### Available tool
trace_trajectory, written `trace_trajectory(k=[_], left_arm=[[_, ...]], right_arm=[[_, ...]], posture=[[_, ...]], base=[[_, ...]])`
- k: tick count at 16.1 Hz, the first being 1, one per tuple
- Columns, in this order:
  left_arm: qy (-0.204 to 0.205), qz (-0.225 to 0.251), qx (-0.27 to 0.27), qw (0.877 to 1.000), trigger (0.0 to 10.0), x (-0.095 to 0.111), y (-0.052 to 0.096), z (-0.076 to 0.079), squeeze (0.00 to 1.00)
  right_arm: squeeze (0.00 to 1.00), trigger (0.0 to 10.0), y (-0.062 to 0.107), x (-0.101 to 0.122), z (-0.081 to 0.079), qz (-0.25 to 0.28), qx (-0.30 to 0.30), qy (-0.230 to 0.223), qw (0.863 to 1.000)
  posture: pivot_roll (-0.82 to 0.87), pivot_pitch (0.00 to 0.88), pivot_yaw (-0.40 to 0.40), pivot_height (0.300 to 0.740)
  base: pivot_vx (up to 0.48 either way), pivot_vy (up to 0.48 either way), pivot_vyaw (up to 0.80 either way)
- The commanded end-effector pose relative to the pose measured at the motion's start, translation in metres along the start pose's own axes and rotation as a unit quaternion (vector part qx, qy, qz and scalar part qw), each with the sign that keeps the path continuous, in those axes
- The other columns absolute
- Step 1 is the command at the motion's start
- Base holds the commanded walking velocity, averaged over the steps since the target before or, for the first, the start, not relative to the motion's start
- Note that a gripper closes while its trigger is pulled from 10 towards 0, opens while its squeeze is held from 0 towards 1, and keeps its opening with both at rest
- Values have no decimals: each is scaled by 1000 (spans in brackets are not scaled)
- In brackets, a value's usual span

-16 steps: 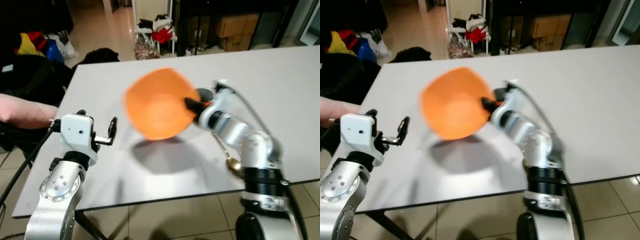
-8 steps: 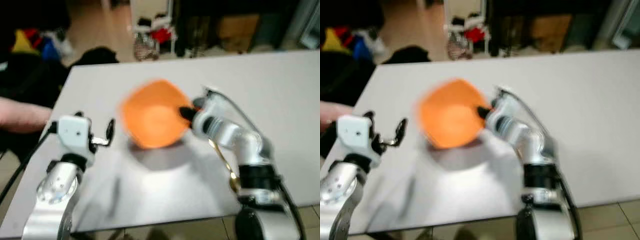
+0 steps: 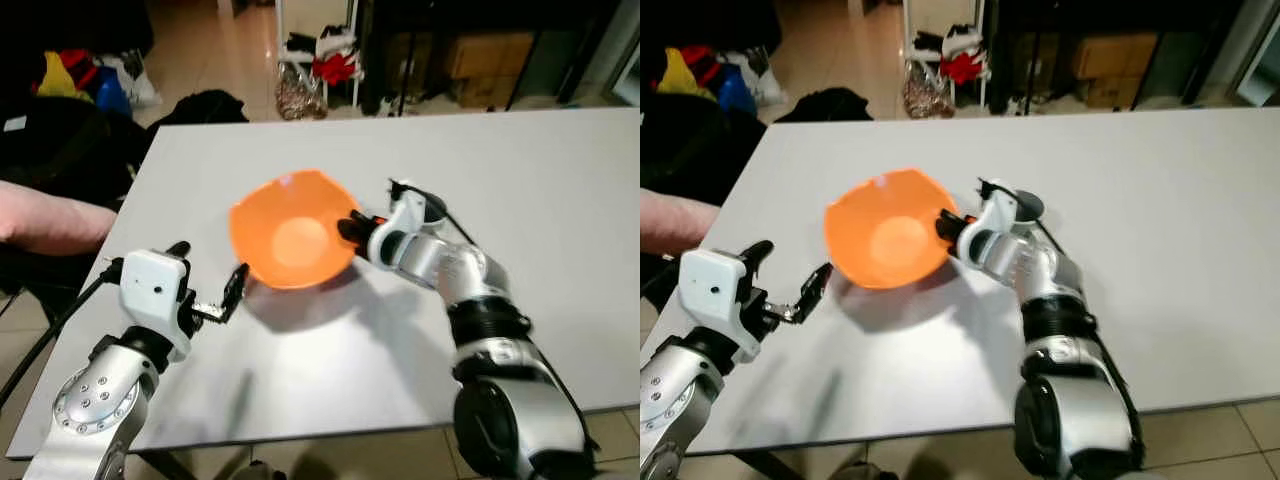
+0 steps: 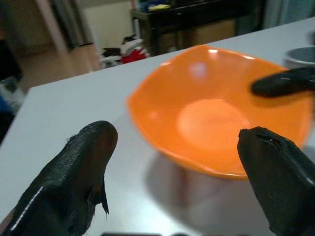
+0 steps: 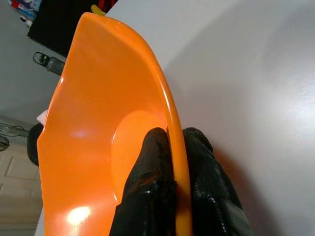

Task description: Setting the table

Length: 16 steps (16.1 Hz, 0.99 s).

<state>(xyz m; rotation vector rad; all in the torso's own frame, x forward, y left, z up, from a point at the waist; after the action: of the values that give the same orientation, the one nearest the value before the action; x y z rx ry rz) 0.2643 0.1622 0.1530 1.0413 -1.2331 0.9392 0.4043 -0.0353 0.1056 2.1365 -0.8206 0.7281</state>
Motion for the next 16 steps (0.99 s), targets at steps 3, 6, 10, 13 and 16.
trace_trajectory(k=[3, 6, 10, 13, 16], left_arm=[[2, -14, -45, 999, 10000, -2, 4, 15, 0], [6, -27, -62, 998, 10000, -4, 9, 19, 0], [12, -44, -92, 995, 10000, -8, 13, 29, 0], [13, -47, -96, 994, 10000, -9, 13, 30, 0], [15, -49, -100, 994, 10000, -9, 14, 31, 0]], right_arm=[[0, 10000, -8, 15, -14, 20, 0, -14, 1000], [0, 10000, -13, 14, -5, 12, -34, -45, 998], [0, 10000, -15, 13, 3, 12, -54, -83, 995], [0, 10000, -15, 14, 6, 11, -64, -103, 993], [1000, 10000, -16, 10, 7, -1, -68, -121, 990]], posture=[[-48, 0, 25, 740], [-42, 0, 24, 740], [-44, 0, 26, 740], [-44, 0, 27, 740], [-44, 0, 28, 740]], base=[[0, 0, 0], [0, 0, 0], [0, 0, 0], [0, 0, 0], [0, 0, 0]])
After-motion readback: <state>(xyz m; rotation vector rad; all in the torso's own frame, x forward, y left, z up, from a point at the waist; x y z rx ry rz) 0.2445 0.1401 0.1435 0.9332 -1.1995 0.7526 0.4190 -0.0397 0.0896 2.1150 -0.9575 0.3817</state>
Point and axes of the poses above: a point about 5 cm out from each wrist's last joint towards the gripper, its own y axis pointing back from the gripper into the wrist, its own x axis along the axis of the wrist's last joint, z = x × y, the point moved 6 cm from there along -y, pointing out of the wrist towards the gripper, and after that the axes turned 10 degrees about y, right-handed, at the moved point
